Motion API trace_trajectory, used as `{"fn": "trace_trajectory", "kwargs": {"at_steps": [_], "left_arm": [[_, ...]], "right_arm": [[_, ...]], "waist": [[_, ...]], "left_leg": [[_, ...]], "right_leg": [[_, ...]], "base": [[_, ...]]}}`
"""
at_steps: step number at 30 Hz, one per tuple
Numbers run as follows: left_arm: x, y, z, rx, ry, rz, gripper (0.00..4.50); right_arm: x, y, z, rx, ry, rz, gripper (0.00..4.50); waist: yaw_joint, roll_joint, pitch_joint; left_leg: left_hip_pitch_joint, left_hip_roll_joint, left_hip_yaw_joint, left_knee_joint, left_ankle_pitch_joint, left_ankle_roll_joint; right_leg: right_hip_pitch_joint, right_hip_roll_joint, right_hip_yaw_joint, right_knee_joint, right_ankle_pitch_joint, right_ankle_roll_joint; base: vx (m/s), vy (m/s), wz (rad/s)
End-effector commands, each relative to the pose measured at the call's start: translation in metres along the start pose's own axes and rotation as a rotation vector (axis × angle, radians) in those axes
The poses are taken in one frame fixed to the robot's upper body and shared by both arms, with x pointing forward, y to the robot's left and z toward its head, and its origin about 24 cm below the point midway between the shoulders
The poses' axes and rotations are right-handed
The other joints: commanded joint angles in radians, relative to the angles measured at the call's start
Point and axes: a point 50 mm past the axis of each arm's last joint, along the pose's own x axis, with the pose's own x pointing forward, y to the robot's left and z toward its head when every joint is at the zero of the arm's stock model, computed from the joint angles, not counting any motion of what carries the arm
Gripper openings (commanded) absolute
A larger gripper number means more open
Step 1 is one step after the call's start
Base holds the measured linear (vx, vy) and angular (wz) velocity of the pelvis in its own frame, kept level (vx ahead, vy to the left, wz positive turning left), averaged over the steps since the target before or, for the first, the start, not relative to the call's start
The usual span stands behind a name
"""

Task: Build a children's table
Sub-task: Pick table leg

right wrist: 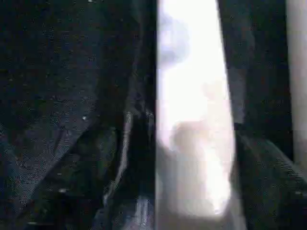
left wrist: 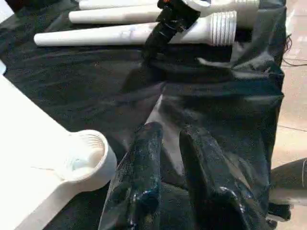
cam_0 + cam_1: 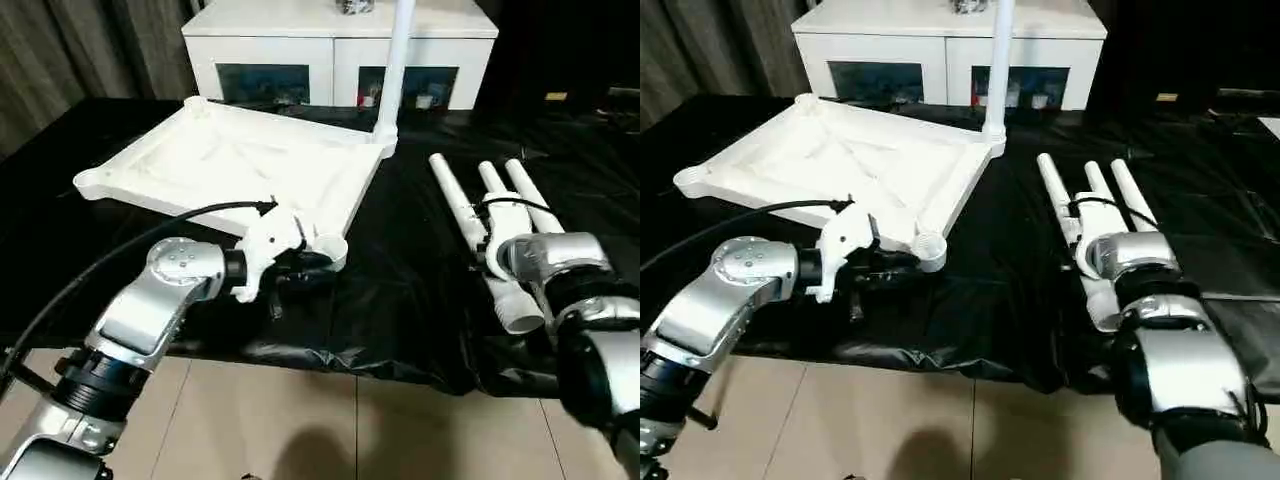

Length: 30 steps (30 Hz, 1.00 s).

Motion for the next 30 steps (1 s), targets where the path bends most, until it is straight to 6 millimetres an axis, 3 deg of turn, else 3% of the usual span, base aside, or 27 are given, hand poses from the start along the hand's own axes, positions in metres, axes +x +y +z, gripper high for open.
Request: {"fn": "trace_trajectory", "kwargs": {"at_steps": [1,3,8,9,11,13,14,15,16,18,21,30], "left_arm": [[0.001,0.0,0.007,0.033,0.004,0.003,0.94],[0.001,-0.001,0.007,0.034,0.006,0.001,0.94],[0.002,-0.006,0.006,0.011,0.002,-0.028,0.94],[0.001,-0.008,0.006,-0.01,0.0,-0.052,0.94],[-0.001,-0.012,0.006,-0.03,-0.006,-0.083,1.11],[-0.006,-0.008,0.008,-0.051,-0.005,-0.079,1.28],[-0.008,-0.008,0.009,-0.078,-0.007,-0.083,1.31],[-0.008,-0.006,0.011,-0.067,0.006,-0.07,1.42],[-0.008,-0.005,0.011,-0.061,0.009,-0.066,1.58],[-0.008,-0.004,0.009,-0.076,0.002,-0.06,1.75],[-0.008,-0.009,0.003,-0.068,0.032,-0.048,2.03],[-0.01,0.001,0.004,-0.115,0.0,0.058,2.67]], "right_arm": [[0.006,-0.001,-0.021,0.048,0.08,0.021,3.28],[0.007,-0.002,-0.024,0.054,0.093,0.025,3.19],[0.007,-0.004,-0.029,0.052,0.116,0.028,2.74],[0.007,-0.004,-0.029,0.041,0.124,0.028,2.65],[0.007,-0.003,-0.03,0.028,0.133,0.038,2.52],[0.007,0.002,-0.026,-0.003,0.129,0.034,2.41],[0.007,0.003,-0.024,-0.014,0.125,0.036,2.26],[0.007,0.006,-0.019,-0.053,0.112,0.049,2.18],[0.007,0.006,-0.018,-0.061,0.107,0.053,2.09],[0.008,0.007,-0.018,-0.037,0.093,0.038,1.93],[0.008,0.009,-0.017,0.004,0.085,0.044,1.82],[0.006,0.012,-0.008,0.067,0.033,0.079,1.77]], "waist": [[-0.002,0.001,-0.076],[-0.002,0.007,-0.076],[-0.005,0.004,-0.077],[-0.007,-0.014,-0.076],[-0.004,-0.004,-0.076],[-0.004,-0.022,-0.075],[0.001,-0.005,-0.075],[-0.003,-0.015,-0.072],[-0.003,-0.018,-0.073],[-0.002,-0.006,-0.072],[-0.003,-0.014,-0.073],[-0.005,-0.009,-0.074]], "left_leg": [[0.01,0.015,0.005,-0.06,-0.219,-0.012],[0.01,0.014,0.004,-0.059,-0.215,-0.011],[0.011,0.015,0.004,-0.059,-0.223,-0.01],[0.009,0.015,0.007,-0.06,-0.224,-0.005],[0.009,0.015,0.005,-0.06,-0.222,-0.007],[0.009,0.016,0.006,-0.062,-0.227,-0.004],[0.009,0.015,0.003,-0.062,-0.231,-0.009],[0.008,0.014,0.004,-0.064,-0.245,-0.012],[0.008,0.015,0.004,-0.064,-0.251,-0.013],[0.01,0.015,0.002,-0.064,-0.257,-0.017],[0.009,0.016,0.001,-0.066,-0.252,-0.02],[0.009,0.014,0.002,-0.066,-0.261,-0.018]], "right_leg": [[0.052,-0.03,0.021,-0.067,-0.144,-0.284],[0.051,-0.03,0.021,-0.066,-0.14,-0.285],[0.051,-0.029,0.02,-0.067,-0.139,-0.29],[0.052,-0.028,0.02,-0.07,-0.147,-0.288],[0.05,-0.031,0.02,-0.067,-0.166,-0.288],[0.049,-0.03,0.02,-0.07,-0.186,-0.281],[0.048,-0.032,0.019,-0.065,-0.194,-0.281],[0.047,-0.03,0.019,-0.071,-0.213,-0.275],[0.047,-0.03,0.019,-0.07,-0.222,-0.272],[0.045,-0.034,0.021,-0.073,-0.244,-0.262],[0.046,-0.032,0.021,-0.072,-0.229,-0.258],[0.046,-0.031,0.02,-0.073,-0.217,-0.263]], "base": [[0.0,0.0,0.0],[0.0,0.0,0.0],[0.0,0.0,0.0],[0.0,0.0,0.0],[0.0,0.0,0.0],[0.0,0.0,0.0],[0.0,0.0,0.0],[0.0,0.0,0.0],[0.0,0.0,0.0],[0.0,0.0,0.0],[0.0,0.0,0.0],[0.0,0.0,0.0]]}}
